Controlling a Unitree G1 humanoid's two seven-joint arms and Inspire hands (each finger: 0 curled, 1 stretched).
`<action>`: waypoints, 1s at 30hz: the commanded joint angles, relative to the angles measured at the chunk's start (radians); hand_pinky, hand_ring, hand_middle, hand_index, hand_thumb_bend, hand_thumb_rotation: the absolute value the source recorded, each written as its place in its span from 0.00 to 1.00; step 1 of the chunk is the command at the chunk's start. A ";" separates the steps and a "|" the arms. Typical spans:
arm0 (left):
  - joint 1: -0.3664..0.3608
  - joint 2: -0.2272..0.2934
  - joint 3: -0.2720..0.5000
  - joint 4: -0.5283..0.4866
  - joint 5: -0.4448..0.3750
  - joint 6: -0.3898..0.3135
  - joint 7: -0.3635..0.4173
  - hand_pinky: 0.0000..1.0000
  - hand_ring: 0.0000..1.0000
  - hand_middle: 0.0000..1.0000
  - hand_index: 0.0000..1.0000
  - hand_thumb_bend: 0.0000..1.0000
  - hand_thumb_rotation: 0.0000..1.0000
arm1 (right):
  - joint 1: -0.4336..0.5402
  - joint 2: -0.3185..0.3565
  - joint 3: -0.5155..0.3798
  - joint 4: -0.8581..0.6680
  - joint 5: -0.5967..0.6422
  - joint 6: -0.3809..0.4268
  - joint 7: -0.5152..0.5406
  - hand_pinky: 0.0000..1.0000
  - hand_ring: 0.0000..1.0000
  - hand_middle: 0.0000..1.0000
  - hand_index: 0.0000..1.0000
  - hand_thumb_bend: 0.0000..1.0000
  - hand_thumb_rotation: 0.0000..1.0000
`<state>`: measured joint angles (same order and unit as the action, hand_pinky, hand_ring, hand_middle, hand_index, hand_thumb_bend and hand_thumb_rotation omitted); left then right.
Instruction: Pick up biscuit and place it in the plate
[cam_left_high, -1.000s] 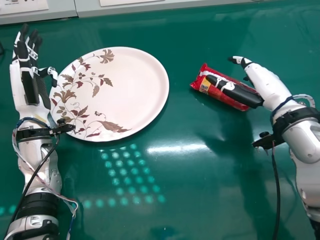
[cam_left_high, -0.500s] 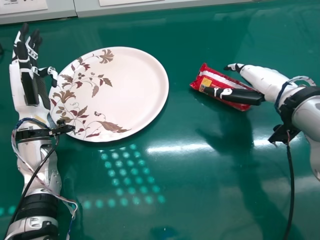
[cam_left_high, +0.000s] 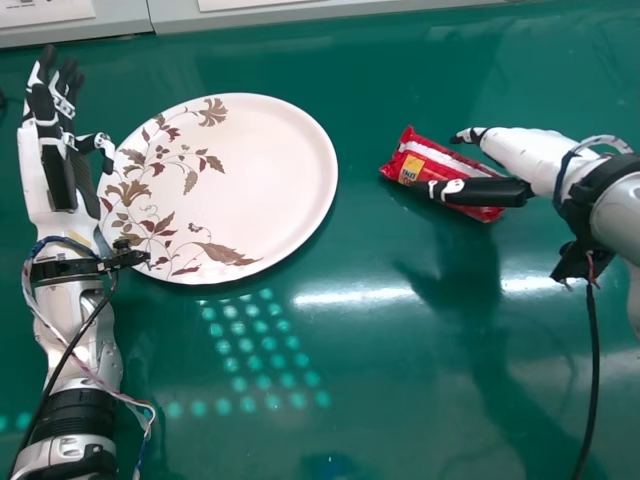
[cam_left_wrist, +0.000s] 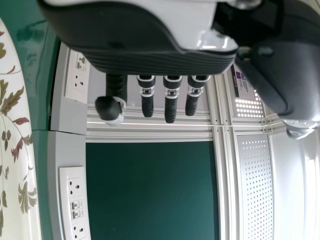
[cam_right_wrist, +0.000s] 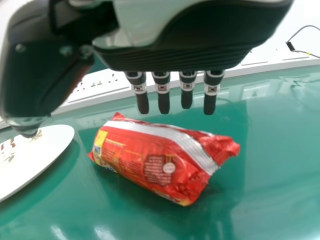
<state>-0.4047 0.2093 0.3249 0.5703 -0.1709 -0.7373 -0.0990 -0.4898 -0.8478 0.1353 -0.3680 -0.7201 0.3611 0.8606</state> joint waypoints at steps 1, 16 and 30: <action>0.099 -0.029 -0.010 0.043 0.012 0.013 0.008 0.00 1.00 0.97 1.00 0.96 1.00 | -0.022 -0.025 0.018 -0.018 -0.019 -0.008 0.035 0.92 1.00 1.00 1.00 1.00 0.60; 0.101 -0.032 -0.008 0.039 0.005 0.012 0.002 0.00 0.97 0.94 0.99 0.97 1.00 | -0.088 -0.025 0.090 0.038 -0.097 -0.045 0.113 0.94 1.00 1.00 1.00 1.00 0.47; 0.099 -0.022 0.002 0.045 -0.018 0.013 -0.018 0.00 0.96 0.92 0.96 1.00 1.00 | -0.144 0.015 0.161 0.239 -0.179 -0.111 0.071 0.95 0.99 1.00 1.00 1.00 0.48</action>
<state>-0.4008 0.2099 0.3250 0.5603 -0.1798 -0.7343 -0.1142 -0.6293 -0.8489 0.2814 -0.1454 -0.8939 0.2639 0.9427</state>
